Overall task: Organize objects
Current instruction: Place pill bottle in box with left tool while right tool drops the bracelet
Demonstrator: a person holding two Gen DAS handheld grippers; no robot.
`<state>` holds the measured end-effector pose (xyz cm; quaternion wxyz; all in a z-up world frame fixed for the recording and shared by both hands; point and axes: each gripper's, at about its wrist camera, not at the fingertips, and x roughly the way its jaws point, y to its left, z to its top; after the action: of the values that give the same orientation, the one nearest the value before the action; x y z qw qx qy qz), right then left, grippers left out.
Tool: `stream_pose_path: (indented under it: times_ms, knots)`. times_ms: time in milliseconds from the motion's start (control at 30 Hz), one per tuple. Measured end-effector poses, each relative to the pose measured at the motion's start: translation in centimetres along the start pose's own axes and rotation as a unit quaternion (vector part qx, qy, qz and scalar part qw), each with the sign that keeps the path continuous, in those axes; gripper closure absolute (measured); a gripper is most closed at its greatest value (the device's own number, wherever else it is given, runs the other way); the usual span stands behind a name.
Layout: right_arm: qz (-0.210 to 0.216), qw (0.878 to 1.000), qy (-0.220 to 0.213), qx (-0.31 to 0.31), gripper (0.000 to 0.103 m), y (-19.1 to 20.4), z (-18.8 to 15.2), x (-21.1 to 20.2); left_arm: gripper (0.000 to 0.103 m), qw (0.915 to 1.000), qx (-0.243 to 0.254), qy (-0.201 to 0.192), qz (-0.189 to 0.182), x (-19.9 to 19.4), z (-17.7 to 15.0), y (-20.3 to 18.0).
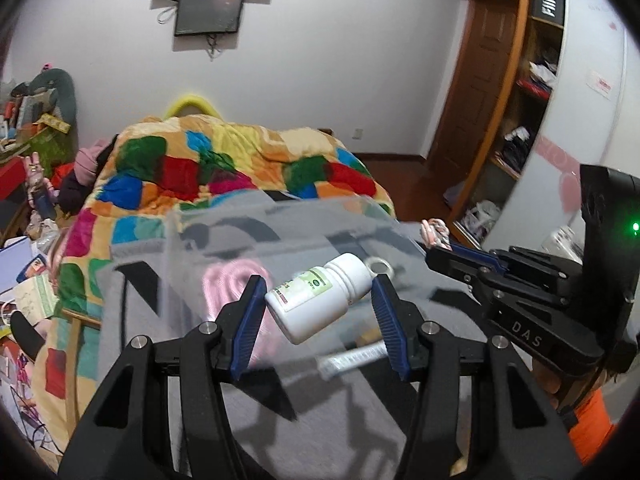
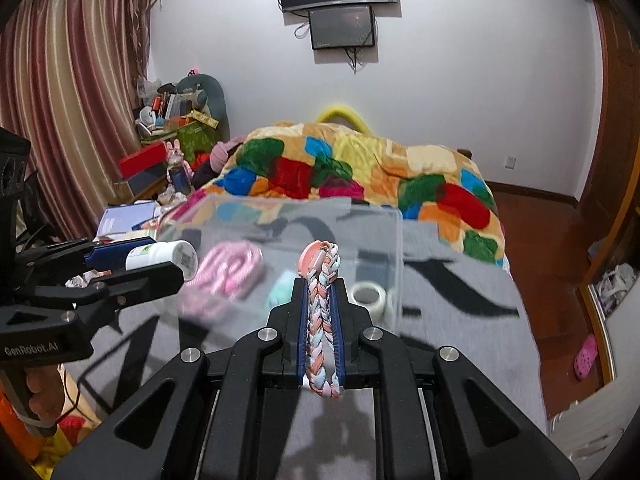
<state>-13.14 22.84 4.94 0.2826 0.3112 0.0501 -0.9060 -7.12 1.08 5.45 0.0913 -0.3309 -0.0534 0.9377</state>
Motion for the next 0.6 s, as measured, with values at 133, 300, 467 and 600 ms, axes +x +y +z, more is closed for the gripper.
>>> stream_pose_path:
  times_ms: [133, 300, 467, 600]
  knots:
    - [-0.005, 1.000, 0.000, -0.004, 0.093, 0.6, 1.6, 1.6, 0.049, 0.9999, -0.010, 0.002, 0.013, 1.1, 0.9, 1.4]
    - [-0.003, 0.999, 0.031, 0.006, 0.093, 0.1, 2.2, 4.8, 0.049, 0.9991, -0.018, 0.029, 0.024, 3.7, 1.0, 2.5]
    - [-0.019, 0.997, 0.072, 0.011, 0.093, -0.7, 1.8, 8.2, 0.049, 0.9979, -0.031, 0.050, 0.029, 6.1, 0.3, 2.9]
    - [-0.020, 0.996, 0.090, 0.006, 0.093, -0.9, 1.0, 9.2, 0.049, 0.9965, -0.041, 0.068, 0.027, 7.6, -0.3, 3.1]
